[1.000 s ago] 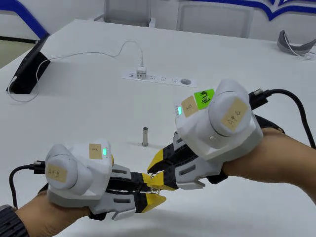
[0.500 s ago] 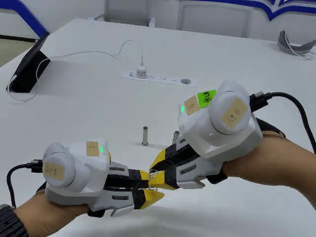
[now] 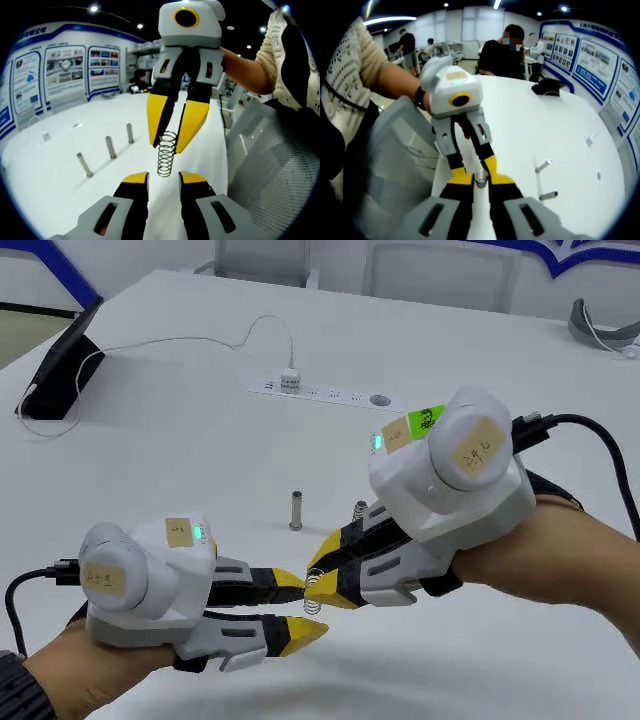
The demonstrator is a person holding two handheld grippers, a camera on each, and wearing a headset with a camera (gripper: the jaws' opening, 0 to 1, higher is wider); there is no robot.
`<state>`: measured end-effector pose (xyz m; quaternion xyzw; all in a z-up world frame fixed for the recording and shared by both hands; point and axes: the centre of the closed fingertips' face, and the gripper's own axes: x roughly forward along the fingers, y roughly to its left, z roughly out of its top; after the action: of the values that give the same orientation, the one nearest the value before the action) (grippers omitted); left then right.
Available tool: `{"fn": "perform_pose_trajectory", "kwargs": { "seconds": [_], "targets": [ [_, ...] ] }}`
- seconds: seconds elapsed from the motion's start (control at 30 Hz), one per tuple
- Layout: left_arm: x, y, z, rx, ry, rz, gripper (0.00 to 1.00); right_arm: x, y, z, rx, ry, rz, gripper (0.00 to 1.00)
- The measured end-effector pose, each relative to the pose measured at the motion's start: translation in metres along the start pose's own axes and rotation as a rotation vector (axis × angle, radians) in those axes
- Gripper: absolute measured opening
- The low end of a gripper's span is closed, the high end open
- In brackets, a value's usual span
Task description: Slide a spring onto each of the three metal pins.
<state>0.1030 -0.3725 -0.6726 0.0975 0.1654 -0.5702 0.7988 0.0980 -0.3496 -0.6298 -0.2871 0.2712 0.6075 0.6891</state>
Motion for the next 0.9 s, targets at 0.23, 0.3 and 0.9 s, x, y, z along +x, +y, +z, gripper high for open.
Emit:
{"fn": "perform_pose_trajectory", "kwargs": {
  "seconds": [0.23,0.3,0.9],
  "targets": [
    [-0.007,0.011,-0.002,-0.031,-0.006,0.055,0.38,-0.004,-0.011,-0.003,0.018,0.004,-0.028,0.12],
    [-0.009,0.015,-0.003,-0.043,-0.009,0.074,0.42,-0.005,-0.015,-0.004,0.026,0.002,-0.037,0.12],
    [-0.021,0.026,-0.003,-0.096,-0.045,0.143,0.50,-0.007,-0.060,0.002,0.066,0.011,-0.096,0.12]
  ]
}}
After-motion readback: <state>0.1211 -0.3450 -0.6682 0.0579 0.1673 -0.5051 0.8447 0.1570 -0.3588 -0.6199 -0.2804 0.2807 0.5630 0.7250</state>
